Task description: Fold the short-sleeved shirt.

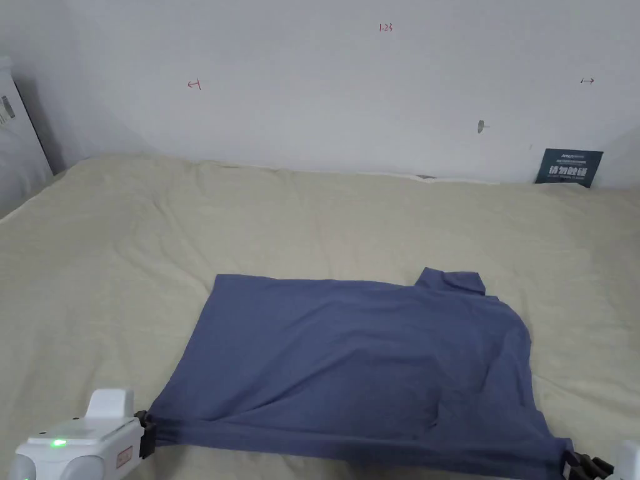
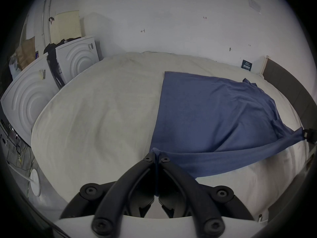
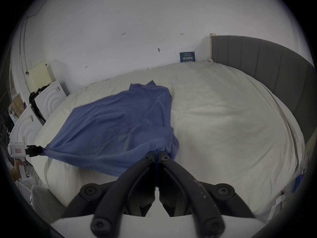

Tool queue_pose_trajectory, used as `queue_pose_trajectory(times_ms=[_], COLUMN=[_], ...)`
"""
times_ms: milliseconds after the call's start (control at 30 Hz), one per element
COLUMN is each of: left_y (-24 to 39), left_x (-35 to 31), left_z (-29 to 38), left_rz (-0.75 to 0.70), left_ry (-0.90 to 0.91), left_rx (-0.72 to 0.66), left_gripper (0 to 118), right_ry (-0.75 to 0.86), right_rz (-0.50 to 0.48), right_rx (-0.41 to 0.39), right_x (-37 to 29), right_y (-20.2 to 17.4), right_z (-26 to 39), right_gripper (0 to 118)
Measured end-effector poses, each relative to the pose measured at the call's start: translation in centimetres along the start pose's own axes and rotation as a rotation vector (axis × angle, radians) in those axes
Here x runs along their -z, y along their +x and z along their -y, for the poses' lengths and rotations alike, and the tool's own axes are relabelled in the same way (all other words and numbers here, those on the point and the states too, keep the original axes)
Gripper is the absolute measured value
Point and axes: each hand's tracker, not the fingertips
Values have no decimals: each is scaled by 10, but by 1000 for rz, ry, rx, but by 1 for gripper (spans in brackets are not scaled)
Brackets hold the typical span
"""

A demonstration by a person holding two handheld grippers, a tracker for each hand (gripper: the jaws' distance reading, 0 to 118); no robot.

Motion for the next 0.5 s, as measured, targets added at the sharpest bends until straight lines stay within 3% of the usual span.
queue_pose_trajectory(times_ms=[500], left_y=[-3], left_x=[3], left_z=[65], left_rz=[-40], left_ry=[-156], left_rx=[25], left_gripper=[2], right_ry=[-267], right_rz=[73], right_rx=[65], right_x=[14], right_y=[8], right_z=[78], right_gripper=[4])
